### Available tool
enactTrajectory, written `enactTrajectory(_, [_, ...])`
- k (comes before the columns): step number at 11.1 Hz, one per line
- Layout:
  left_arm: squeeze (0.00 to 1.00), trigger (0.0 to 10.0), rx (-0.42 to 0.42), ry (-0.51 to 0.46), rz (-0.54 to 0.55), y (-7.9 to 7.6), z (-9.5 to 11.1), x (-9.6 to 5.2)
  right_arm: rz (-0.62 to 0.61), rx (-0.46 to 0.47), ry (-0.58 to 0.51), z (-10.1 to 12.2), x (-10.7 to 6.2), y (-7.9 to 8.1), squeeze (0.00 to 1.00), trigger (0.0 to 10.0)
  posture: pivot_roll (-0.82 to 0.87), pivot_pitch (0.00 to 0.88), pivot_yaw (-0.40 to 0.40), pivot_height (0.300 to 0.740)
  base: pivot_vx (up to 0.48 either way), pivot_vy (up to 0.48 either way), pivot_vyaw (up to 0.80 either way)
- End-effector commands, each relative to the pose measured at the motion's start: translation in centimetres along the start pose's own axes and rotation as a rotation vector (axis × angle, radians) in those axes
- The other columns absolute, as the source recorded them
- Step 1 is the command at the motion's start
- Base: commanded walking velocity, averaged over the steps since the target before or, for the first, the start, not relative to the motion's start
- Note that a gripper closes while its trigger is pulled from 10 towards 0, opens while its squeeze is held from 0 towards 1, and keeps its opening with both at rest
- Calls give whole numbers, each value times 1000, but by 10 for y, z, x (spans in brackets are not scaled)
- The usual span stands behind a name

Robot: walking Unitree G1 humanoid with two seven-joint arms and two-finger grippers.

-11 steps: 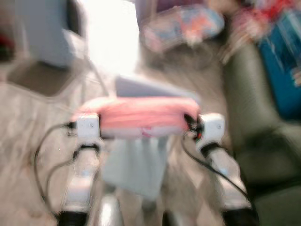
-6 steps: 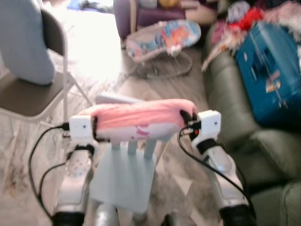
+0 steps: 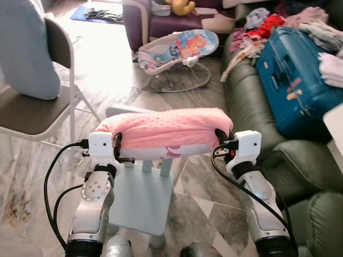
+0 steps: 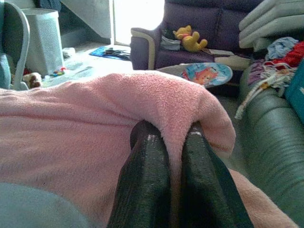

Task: Move the pillow to the sofa

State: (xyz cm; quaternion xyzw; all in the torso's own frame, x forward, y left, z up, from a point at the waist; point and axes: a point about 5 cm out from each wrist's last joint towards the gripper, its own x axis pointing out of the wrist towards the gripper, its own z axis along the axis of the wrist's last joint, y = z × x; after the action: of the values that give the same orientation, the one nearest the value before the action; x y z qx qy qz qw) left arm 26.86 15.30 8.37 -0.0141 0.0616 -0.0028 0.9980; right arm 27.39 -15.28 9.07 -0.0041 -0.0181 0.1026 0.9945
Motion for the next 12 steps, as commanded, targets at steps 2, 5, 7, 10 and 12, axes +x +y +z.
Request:
enactTrajectory(2, [0,10000,2,-1,12,4,2,-1,-60,-4,-5,3,-3,-13,0,10000,-42,87,-57,740,-268,0,0])
enactTrajectory(5, [0,10000,-1,8,5,3,1,-1,-64,-4,1,2,-4,-12,0,10000,-47,89,-55,740,-295,0,0])
enactTrajectory(7, [0,10000,-4,11,5,2,1,-1,-66,-4,3,2,-4,-13,0,10000,-49,91,-56,740,-292,0,0])
enactTrajectory(10, [0,10000,-13,13,12,3,1,-1,-64,-4,12,1,-4,-13,0,10000,-47,96,-55,740,-292,0,0])
enactTrajectory(12, [0,10000,-14,15,13,4,1,0,-65,-2,14,1,-3,-13,0,10000,-47,97,-54,740,-292,0,0])
